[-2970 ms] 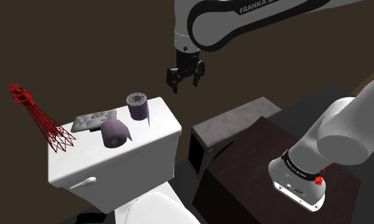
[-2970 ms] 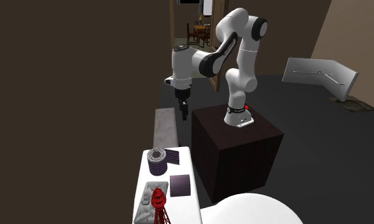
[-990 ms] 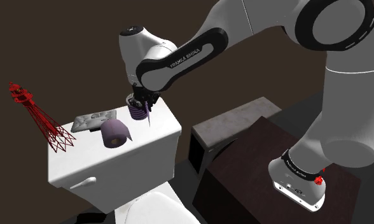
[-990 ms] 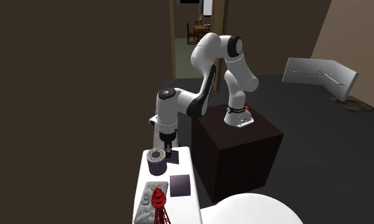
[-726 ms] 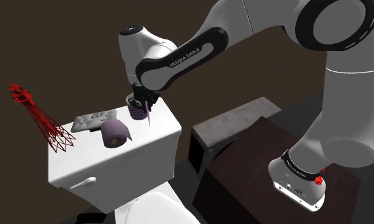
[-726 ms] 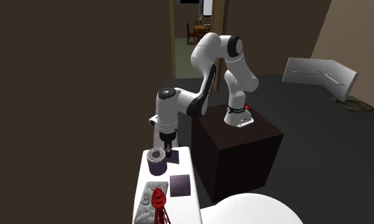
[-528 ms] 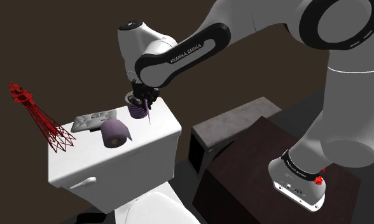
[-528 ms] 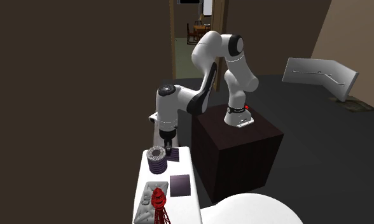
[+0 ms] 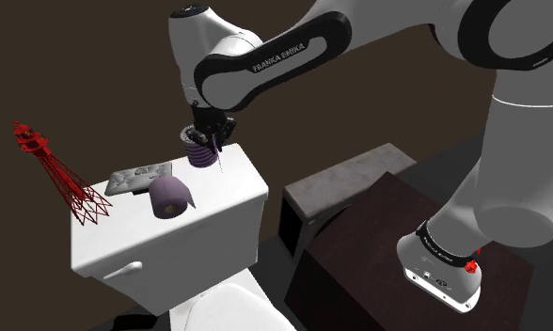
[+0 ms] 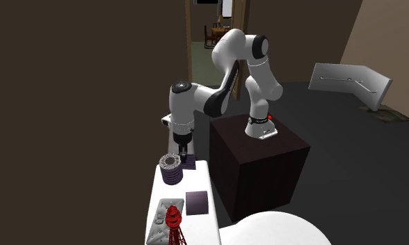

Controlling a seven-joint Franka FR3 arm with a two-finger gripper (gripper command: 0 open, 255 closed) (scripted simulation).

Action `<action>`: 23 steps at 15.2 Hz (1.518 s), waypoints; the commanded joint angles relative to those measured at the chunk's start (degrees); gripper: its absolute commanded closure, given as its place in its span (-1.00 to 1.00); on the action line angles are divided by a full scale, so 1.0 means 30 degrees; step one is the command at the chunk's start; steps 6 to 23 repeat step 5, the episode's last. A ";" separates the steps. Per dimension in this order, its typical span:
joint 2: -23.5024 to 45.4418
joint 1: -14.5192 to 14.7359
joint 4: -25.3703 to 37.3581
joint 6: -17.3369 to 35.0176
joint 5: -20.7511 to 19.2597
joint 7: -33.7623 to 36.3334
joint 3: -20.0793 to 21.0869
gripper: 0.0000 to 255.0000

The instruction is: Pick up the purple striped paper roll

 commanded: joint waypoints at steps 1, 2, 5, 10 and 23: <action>-0.0209 -0.0001 0.0259 -0.0444 0.0107 -0.0068 0.0059 1.00; -0.0308 -0.0011 0.0377 -0.0655 0.0159 -0.0111 0.0082 1.00; -0.0418 -0.0020 0.0519 -0.0898 0.0217 -0.0160 0.0108 1.00; -0.0418 -0.0020 0.0519 -0.0898 0.0217 -0.0160 0.0108 1.00; -0.0418 -0.0020 0.0519 -0.0898 0.0217 -0.0160 0.0108 1.00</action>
